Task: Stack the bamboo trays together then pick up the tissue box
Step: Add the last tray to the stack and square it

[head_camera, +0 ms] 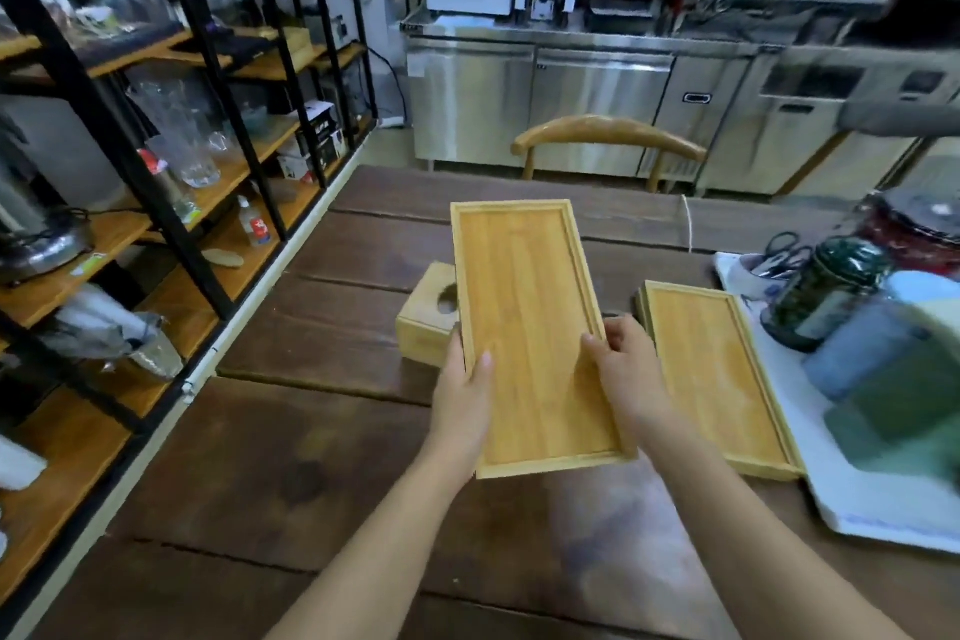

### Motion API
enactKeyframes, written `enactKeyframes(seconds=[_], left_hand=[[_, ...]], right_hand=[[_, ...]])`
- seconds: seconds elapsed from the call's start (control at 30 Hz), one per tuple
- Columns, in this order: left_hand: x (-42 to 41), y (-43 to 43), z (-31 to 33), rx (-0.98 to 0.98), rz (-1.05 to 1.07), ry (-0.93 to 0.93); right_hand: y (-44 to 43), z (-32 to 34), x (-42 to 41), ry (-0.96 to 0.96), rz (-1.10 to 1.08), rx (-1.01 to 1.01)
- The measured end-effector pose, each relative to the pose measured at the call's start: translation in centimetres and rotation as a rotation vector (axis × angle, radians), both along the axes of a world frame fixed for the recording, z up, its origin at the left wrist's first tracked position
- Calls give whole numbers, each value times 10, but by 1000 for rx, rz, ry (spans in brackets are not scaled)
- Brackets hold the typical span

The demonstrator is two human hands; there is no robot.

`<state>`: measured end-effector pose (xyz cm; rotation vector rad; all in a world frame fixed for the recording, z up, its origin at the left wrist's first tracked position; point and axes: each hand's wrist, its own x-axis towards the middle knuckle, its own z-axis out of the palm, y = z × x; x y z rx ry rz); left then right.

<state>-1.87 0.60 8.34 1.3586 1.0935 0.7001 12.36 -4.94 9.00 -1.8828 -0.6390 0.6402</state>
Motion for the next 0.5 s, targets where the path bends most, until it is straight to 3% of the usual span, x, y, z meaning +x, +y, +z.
enactKeyframes(seconds=[0.3, 0.5], left_hand=[[140, -43, -42, -58, -326, 50], [209, -66, -60, -104, -357, 214]], right_hand=[[-87, -27, 104, -144, -272, -211], [-107, -50, 169, -201, -302, -329]])
